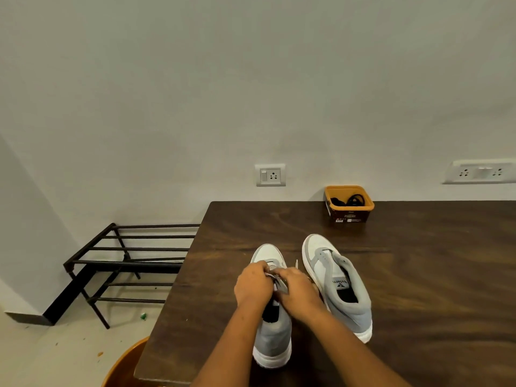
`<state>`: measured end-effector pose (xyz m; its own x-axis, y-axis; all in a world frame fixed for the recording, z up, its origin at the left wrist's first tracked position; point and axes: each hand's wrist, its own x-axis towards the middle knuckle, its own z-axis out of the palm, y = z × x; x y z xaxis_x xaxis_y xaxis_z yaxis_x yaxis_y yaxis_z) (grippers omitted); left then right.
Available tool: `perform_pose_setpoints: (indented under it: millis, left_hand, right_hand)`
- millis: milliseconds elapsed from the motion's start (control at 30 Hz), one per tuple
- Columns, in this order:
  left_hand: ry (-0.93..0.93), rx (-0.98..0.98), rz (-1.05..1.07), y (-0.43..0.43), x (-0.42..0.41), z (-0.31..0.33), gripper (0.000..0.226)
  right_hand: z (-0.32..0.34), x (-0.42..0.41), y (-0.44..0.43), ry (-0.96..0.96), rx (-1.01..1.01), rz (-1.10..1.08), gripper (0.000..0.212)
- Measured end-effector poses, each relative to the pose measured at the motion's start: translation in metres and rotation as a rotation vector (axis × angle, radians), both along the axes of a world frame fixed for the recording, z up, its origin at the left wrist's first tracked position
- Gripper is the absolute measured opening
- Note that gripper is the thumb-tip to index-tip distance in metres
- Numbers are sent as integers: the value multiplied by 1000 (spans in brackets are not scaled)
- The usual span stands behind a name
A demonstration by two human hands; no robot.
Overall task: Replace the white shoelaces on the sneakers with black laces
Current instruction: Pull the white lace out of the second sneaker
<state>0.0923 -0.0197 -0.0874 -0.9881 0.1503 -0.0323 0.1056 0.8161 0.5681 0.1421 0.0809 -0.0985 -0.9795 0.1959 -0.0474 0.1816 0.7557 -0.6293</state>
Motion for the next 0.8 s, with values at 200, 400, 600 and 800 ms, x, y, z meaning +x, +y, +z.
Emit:
perform_pose_setpoints:
  millis: [200, 400, 600, 800]
  left_hand:
    - [-350, 527, 317, -8, -10, -7, 21]
    - [-764, 1104, 443, -18, -3, 23, 53]
    - [-801, 1209, 410, -34, -27, 25, 77]
    - [-565, 1548, 398, -28, -18, 41, 40]
  right_hand:
    - [-8, 1, -2, -16, -10, 19, 45]
    - [-8, 1, -5, -71, 17, 22, 46]
    - [-4, 1, -7, -91, 45, -8, 44]
    - [-5, 3, -9, -115, 74, -57, 48]
